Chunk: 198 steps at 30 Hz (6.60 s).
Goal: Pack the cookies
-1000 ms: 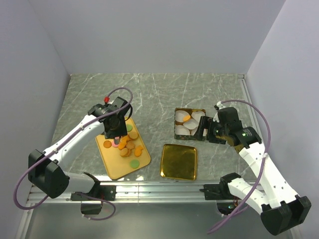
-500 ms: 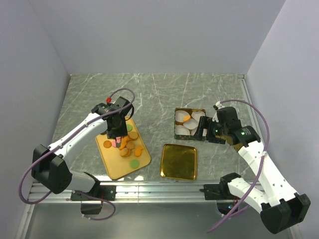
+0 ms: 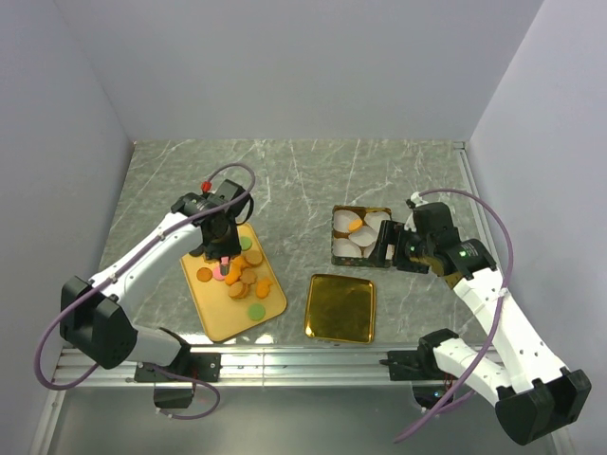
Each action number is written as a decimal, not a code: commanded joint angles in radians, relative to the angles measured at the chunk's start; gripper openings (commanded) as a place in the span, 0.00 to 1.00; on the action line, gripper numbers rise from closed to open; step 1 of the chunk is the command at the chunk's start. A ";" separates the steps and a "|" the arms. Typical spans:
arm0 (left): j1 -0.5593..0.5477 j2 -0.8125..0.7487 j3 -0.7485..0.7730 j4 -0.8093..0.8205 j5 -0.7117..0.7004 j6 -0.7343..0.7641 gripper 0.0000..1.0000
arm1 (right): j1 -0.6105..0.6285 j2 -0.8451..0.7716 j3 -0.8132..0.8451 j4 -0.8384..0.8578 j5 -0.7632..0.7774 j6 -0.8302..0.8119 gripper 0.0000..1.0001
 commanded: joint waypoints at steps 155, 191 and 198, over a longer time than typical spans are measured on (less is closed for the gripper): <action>-0.160 0.347 0.687 0.170 0.201 0.162 0.47 | 0.007 -0.605 -0.028 -0.019 0.093 0.203 1.00; -0.099 -0.245 -0.074 0.028 0.138 0.101 0.50 | 0.013 -0.311 -0.215 0.371 -0.155 0.202 1.00; -0.097 -0.210 -0.062 0.010 0.141 0.158 0.49 | 0.013 -0.310 -0.218 0.360 -0.152 0.188 1.00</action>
